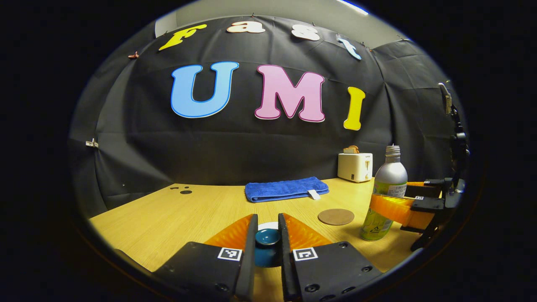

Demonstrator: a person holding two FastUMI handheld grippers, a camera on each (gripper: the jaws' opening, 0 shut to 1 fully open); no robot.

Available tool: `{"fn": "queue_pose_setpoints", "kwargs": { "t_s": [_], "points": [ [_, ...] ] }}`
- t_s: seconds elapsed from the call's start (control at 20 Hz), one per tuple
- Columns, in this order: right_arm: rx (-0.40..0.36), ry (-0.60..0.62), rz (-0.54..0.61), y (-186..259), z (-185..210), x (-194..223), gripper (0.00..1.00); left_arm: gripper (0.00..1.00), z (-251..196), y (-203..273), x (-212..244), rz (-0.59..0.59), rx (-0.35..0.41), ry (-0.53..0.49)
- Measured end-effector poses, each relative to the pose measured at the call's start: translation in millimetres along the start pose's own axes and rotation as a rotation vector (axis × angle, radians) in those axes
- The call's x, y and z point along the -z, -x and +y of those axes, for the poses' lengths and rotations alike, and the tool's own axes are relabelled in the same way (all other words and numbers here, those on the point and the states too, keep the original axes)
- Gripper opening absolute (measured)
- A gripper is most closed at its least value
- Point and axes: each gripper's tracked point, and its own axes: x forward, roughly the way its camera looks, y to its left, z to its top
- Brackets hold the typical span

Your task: Open the teacup lid with one hand, grasp the water bottle and pour water into the teacup with the other hand; after pouring, place the water bottle on the coaster and then close the teacup lid.

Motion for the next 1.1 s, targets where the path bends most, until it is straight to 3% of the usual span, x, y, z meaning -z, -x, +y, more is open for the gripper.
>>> {"fn": "queue_pose_setpoints", "kwargs": {
  "t_s": [0.25,0.65,0.75,0.9,1.1],
  "points": [
    [-0.018,-0.001,0.003,-14,7,1,0.99,0.3,0,0,0,0.0,0.0,0.0],
    [0.018,0.0,0.001,-25,2,1,0.99,0.3,0,1,0,0.0,-0.001,0.0],
    [0.018,0.0,0.0,-24,2,1,0.93,0.3,0,1,0,0.0,-0.001,0.0],
    [-0.02,-0.002,0.004,-25,10,2,0.83,0.3,0,0,-1,0.0,-0.001,0.0],
    [-0.092,-0.005,0.003,-27,21,1,0.81,0.3,14,0,0,0.001,-0.036,0.0]
  ]
}}
